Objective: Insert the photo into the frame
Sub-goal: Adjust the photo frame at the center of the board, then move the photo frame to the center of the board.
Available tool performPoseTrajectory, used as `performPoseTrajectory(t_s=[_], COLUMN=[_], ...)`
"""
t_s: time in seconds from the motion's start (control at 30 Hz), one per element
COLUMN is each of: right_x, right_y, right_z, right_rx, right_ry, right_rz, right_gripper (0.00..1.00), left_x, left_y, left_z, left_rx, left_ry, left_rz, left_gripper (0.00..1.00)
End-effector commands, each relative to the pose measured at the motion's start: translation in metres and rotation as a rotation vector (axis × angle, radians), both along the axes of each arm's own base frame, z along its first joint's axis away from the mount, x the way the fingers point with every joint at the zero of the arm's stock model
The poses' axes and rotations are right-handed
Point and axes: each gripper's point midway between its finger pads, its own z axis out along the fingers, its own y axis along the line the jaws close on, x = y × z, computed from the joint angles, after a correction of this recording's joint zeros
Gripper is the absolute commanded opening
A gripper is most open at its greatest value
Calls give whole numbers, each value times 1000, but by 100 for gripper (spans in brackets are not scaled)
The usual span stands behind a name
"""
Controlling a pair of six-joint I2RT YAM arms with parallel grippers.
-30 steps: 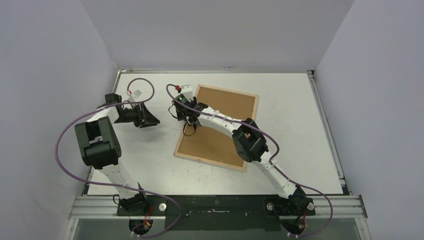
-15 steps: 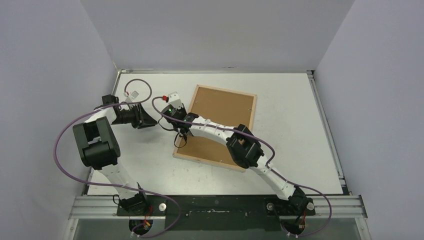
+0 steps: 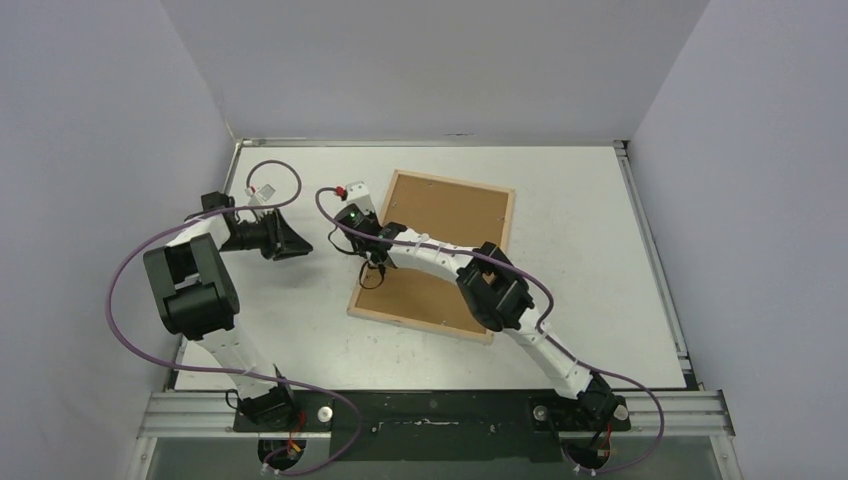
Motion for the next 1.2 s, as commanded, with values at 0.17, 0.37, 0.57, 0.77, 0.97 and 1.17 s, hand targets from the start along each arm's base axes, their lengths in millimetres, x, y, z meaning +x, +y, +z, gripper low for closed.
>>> performPoseTrajectory(t_s=[0.17, 0.37, 0.57, 0.77, 0.97, 1.17], right_x=[-67, -128, -140, -41, 46, 123], right_y=[-39, -49, -53, -73, -122, -165], right_z=[-16, -4, 45, 135, 133, 120], right_rx=[-41, -15, 112, 475, 667, 652], right_ry=[144, 210, 246, 178, 182, 81], right_rz=[41, 117, 162, 108, 12, -95], right_gripper=[17, 15, 24, 43, 50, 61], left_x=[10, 10, 13, 38, 76, 93], left_y=[4, -1, -17, -55, -109, -162], left_z=[10, 11, 6, 0, -1, -2], left_rx=[-6, -10, -2, 9, -33, -87], left_ry=[-52, -51, -46, -52, -93, -114], left_rz=[9, 0, -22, -30, -69, -117], left_gripper=[28, 27, 29, 36, 37, 38])
